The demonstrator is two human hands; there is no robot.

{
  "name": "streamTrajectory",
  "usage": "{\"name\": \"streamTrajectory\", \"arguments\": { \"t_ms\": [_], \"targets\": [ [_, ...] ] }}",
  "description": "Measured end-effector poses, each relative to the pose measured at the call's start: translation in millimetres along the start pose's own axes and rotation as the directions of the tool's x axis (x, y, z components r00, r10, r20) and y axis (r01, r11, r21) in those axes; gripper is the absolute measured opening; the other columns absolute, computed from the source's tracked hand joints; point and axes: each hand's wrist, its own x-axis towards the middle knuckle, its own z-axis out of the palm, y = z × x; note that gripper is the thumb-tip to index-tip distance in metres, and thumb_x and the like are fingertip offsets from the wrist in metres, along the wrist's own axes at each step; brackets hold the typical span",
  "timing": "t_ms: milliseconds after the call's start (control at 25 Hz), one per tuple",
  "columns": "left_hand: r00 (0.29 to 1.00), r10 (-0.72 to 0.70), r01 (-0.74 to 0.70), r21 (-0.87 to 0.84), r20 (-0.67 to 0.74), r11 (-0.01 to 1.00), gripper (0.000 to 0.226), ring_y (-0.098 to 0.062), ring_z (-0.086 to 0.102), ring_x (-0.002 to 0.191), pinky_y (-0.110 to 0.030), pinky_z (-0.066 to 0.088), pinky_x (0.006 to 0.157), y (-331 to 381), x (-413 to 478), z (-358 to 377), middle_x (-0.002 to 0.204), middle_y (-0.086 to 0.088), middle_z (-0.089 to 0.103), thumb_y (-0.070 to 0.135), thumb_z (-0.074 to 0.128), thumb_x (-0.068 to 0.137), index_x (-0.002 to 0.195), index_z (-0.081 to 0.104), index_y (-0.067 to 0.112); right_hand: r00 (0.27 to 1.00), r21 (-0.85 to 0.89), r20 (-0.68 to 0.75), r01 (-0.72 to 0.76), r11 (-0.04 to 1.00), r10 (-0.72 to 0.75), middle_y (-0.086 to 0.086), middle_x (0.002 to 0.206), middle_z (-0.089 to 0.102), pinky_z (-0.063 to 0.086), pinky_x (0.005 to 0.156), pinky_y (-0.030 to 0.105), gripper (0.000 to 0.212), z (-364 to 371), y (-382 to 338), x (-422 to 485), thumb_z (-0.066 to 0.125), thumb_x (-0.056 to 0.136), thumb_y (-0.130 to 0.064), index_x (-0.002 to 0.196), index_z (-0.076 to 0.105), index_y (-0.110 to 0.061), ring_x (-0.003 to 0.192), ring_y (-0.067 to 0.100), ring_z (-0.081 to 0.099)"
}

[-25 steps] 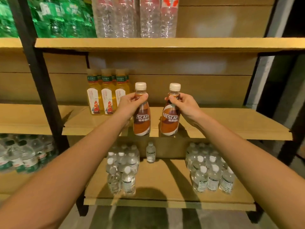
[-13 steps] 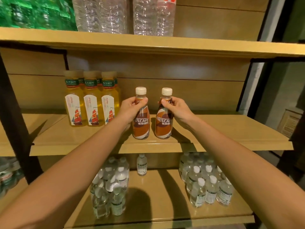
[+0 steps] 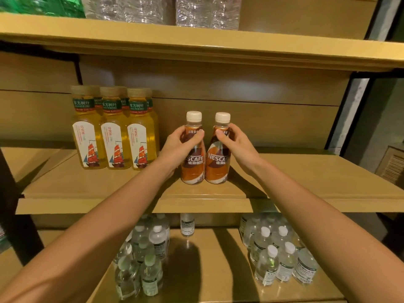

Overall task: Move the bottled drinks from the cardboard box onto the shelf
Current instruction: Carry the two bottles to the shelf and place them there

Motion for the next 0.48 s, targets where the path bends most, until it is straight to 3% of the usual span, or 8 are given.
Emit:
{"name": "streamTrajectory", "arguments": {
  "t_ms": [120,240,360,480],
  "targets": [
    [0.997,-0.06,0.042,0.298,0.052,0.954,0.079,-0.025,0.035,0.137,-0.04,0.035,0.105,-22,-18,-16,0.151,-0.003,0.033,0.053,0.057,0.082,0.147,0.026,0.021,0.998,-0.141,-0.049,-0.055,0.988,0.049,0.007,0.147,0.04,0.041,0.101,0.031,0.073,-7,20,-21,0.054,0.09,-0.043,0.148,0.022,-0.014,0.131,0.022,0.044],
    [0.995,-0.055,-0.024,0.727,0.085,0.686,0.085,-0.025,0.039,0.132,-0.04,0.035,0.106,-52,-38,-21,0.146,-0.007,0.041,0.072,0.051,0.074,0.141,0.038,0.021,0.993,-0.555,-0.019,-0.108,0.825,0.117,0.008,0.136,0.052,0.045,0.101,0.044,0.08,-3,52,-42,0.052,0.081,-0.064,0.14,0.037,-0.013,0.121,0.024,0.052],
    [0.996,-0.008,-0.078,0.868,0.094,0.49,0.081,-0.026,0.038,0.131,-0.041,0.03,0.11,-66,-33,-11,0.141,-0.009,0.047,0.076,0.035,0.079,0.137,0.043,0.021,0.996,-0.778,-0.039,-0.083,0.623,0.084,0.006,0.109,0.066,0.049,0.091,0.045,0.074,4,65,-38,0.037,0.075,-0.079,0.11,0.058,-0.018,0.101,0.024,0.06],
    [0.995,0.0,-0.091,0.907,0.099,0.411,0.082,-0.027,0.034,0.135,-0.043,0.023,0.113,-69,-27,-5,0.143,-0.009,0.044,0.076,0.023,0.082,0.141,0.037,0.021,0.997,-0.832,-0.038,-0.067,0.551,0.064,0.007,0.112,0.063,0.041,0.098,0.042,0.059,8,66,-35,0.036,0.087,-0.067,0.105,0.059,-0.016,0.108,0.026,0.055]
  ]
}}
